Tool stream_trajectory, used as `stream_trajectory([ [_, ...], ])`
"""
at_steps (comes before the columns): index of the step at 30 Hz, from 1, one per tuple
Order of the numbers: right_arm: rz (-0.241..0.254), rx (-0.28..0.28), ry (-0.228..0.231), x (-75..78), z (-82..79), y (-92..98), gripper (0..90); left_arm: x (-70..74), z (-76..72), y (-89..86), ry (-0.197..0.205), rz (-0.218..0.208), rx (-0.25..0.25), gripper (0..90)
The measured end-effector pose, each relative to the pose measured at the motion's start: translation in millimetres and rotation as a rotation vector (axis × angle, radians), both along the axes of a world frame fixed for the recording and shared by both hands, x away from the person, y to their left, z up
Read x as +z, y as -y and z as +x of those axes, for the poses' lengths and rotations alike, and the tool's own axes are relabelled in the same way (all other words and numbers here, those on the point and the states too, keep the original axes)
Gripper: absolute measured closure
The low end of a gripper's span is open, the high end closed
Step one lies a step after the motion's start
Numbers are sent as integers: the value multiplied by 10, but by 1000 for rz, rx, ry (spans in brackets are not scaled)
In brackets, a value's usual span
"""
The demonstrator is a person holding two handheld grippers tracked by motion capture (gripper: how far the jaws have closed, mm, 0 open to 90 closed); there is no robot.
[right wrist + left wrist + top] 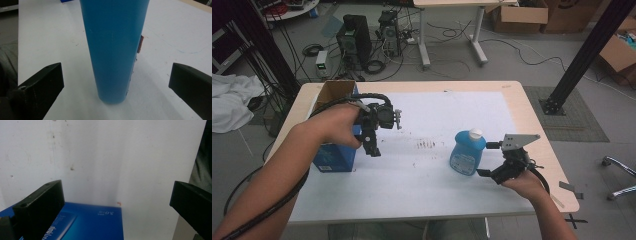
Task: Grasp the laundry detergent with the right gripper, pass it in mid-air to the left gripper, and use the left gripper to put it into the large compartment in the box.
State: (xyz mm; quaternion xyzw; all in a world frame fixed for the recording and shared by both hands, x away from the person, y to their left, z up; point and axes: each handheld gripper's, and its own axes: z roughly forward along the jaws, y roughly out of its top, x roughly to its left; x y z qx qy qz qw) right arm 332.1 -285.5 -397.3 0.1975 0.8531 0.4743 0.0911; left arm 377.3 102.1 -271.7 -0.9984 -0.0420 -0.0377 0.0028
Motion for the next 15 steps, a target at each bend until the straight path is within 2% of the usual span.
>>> stream_trajectory([
  [6,16,-6,16,-46,0,-63,0,8,-4,-17,4,-3,4,1],
  [9,45,-17,32,-85,-3,-99,0,1,-8,-14,2,0,4,1],
  [15,67,-28,33,-169,28,-167,0,4,-15,0,2,1,2,1],
])
